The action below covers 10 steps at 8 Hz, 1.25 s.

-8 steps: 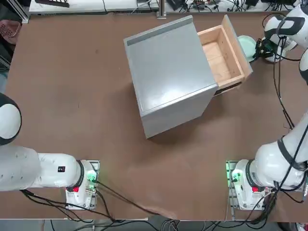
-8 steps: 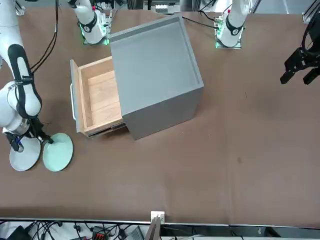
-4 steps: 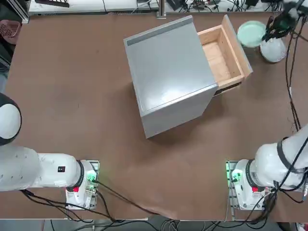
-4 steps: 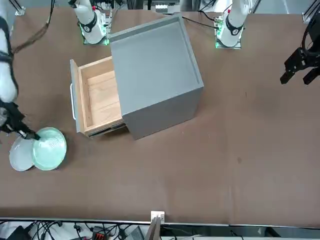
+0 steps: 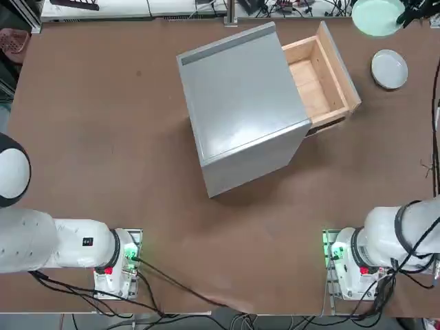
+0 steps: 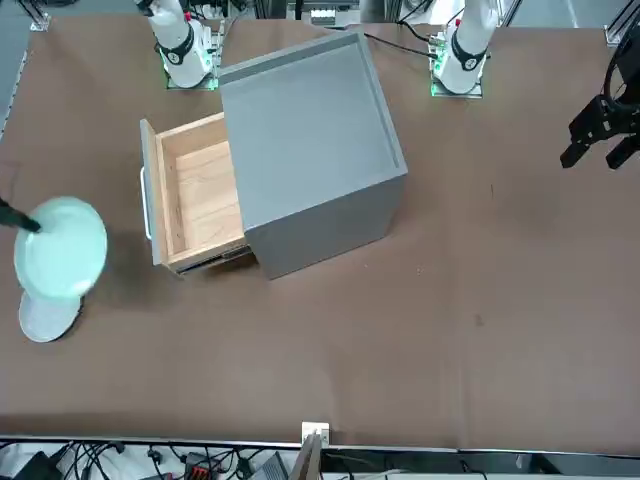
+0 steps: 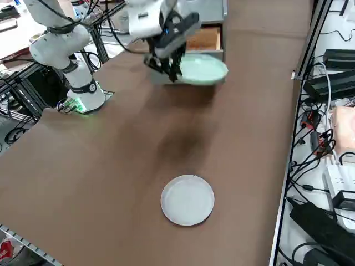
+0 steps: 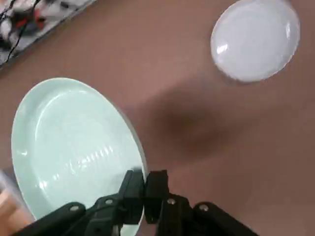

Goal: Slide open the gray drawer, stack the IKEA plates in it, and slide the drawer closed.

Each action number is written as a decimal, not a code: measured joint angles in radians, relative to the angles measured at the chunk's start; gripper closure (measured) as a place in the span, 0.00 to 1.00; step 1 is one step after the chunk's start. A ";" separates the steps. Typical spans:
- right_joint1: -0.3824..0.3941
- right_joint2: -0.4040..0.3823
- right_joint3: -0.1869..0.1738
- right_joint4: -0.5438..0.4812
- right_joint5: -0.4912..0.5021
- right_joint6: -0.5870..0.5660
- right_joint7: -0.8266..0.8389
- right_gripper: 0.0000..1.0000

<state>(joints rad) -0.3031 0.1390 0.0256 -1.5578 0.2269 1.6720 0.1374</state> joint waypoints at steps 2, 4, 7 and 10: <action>0.087 -0.074 0.024 -0.018 0.005 -0.097 0.014 1.00; 0.198 -0.126 0.031 -0.076 0.002 -0.122 0.036 1.00; 0.439 -0.163 0.037 -0.202 -0.149 -0.115 0.137 1.00; 0.544 -0.124 0.038 -0.255 -0.234 -0.076 0.185 1.00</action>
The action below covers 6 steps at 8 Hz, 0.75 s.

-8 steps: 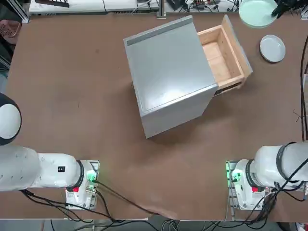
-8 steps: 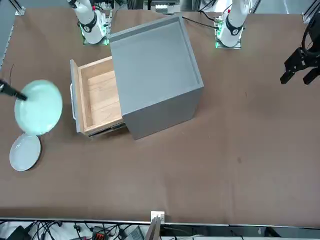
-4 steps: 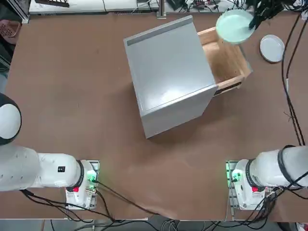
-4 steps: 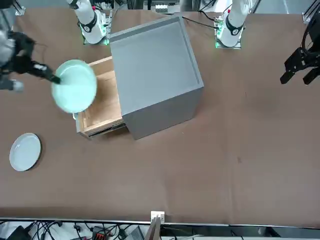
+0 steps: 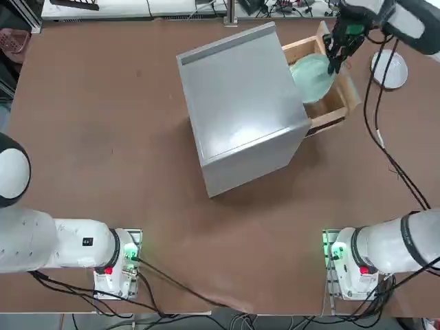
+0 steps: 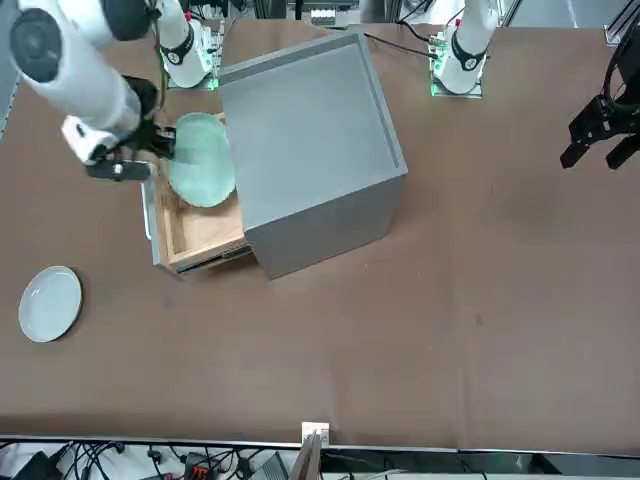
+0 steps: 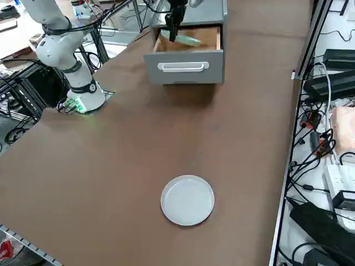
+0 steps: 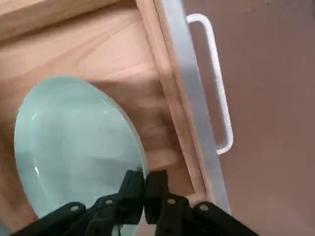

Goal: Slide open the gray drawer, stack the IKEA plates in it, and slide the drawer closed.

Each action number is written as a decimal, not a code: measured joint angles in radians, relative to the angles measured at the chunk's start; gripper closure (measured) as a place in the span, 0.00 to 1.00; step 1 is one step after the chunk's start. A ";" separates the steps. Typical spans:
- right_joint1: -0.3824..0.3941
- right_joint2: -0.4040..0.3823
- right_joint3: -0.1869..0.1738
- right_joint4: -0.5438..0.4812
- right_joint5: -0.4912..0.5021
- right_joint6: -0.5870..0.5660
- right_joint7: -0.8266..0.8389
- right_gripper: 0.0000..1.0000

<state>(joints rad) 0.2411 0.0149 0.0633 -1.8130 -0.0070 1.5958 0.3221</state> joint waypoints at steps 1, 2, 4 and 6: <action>0.006 0.015 -0.002 0.000 -0.005 0.010 0.009 0.99; 0.018 0.034 -0.003 0.000 -0.008 0.019 0.021 0.97; 0.037 0.065 -0.003 0.008 -0.011 0.034 0.034 0.62; 0.036 0.069 -0.016 0.067 -0.011 0.034 0.034 0.21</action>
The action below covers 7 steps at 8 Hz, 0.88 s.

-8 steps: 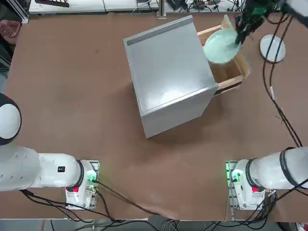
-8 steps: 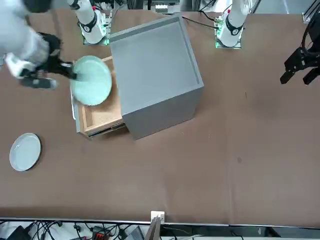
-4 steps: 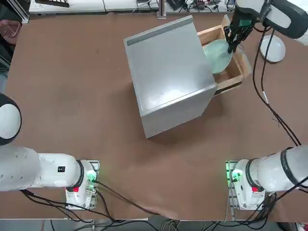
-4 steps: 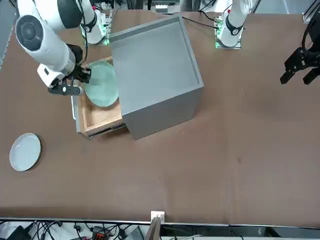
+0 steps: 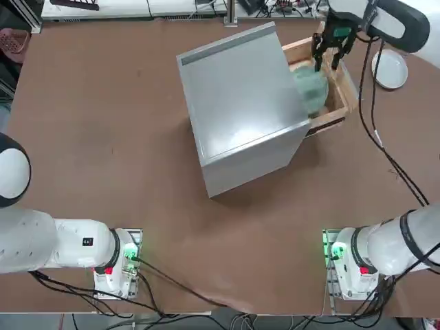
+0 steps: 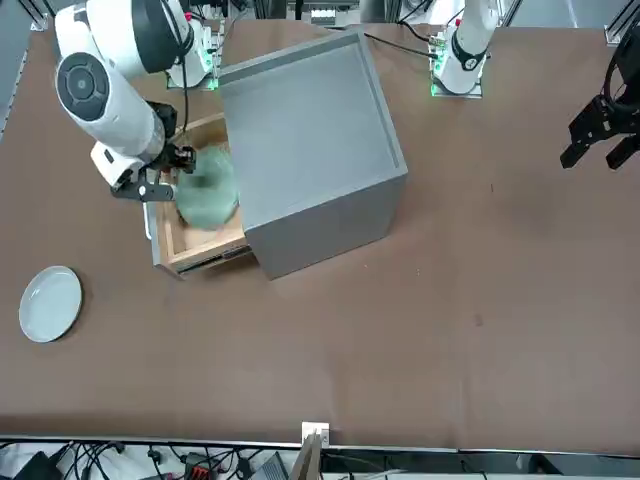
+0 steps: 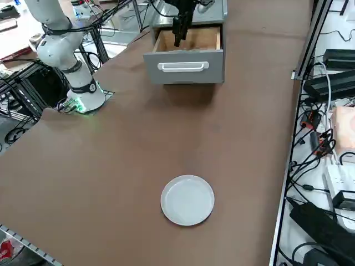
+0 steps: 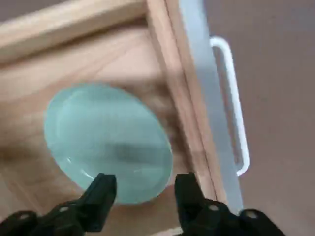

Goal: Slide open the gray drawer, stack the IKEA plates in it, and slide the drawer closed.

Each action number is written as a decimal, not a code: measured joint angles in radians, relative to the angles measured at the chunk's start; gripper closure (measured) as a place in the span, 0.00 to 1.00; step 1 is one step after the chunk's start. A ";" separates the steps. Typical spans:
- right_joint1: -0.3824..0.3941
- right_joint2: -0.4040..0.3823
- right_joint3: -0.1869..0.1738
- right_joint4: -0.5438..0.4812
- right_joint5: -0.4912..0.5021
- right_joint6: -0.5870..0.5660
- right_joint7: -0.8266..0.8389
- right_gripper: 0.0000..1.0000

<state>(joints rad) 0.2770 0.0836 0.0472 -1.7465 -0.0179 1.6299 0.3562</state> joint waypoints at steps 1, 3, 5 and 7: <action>-0.009 -0.001 -0.014 0.043 -0.003 -0.006 -0.002 0.02; -0.102 -0.003 -0.030 0.125 -0.025 -0.043 -0.088 0.00; -0.254 0.002 -0.039 0.151 -0.115 -0.054 -0.298 0.00; -0.398 0.073 -0.043 0.147 -0.159 0.020 -0.399 0.02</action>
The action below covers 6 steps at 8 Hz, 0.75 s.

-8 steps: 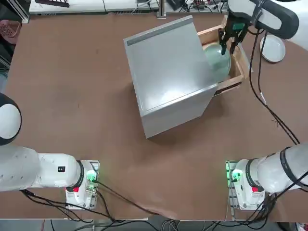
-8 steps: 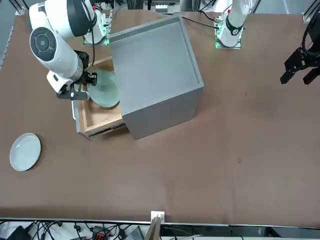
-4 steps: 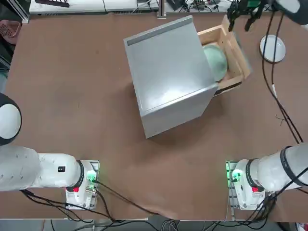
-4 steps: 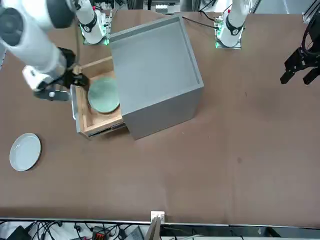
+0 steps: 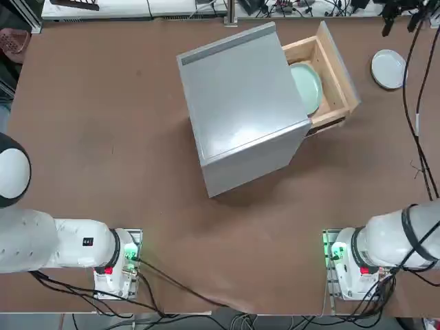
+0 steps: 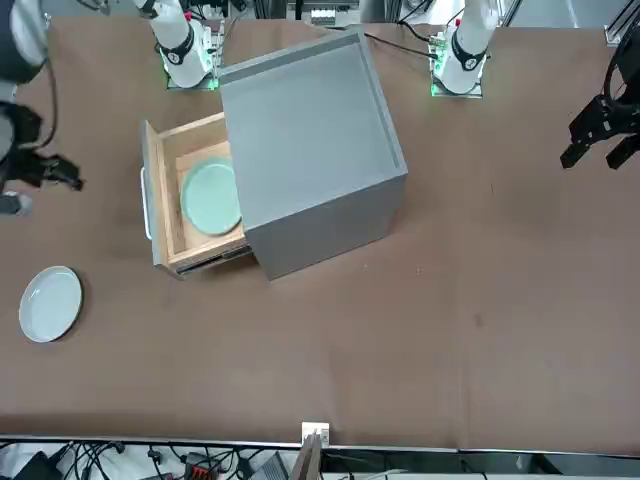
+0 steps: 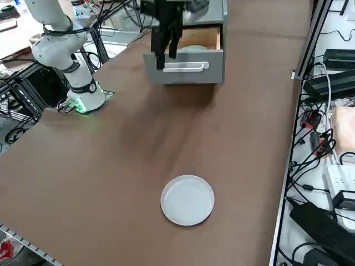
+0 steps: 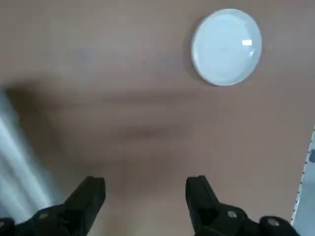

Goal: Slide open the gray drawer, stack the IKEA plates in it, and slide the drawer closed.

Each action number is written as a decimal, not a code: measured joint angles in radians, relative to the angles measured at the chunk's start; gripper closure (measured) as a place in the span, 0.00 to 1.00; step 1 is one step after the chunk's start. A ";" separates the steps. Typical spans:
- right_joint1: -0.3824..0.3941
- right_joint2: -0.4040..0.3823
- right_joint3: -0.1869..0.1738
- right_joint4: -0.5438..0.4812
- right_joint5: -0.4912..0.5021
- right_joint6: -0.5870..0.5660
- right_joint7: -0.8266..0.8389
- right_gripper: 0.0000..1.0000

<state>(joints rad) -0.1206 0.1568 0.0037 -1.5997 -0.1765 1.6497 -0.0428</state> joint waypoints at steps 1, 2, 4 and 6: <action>-0.066 0.060 -0.001 -0.002 -0.002 0.078 -0.006 0.03; -0.128 0.131 -0.001 -0.005 -0.002 0.174 -0.005 0.03; -0.259 0.277 -0.001 -0.007 0.028 0.407 -0.002 0.06; -0.348 0.393 -0.001 -0.005 0.145 0.563 -0.001 0.08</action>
<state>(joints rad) -0.4689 0.5501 0.0030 -1.6051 -0.0315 2.2126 -0.0437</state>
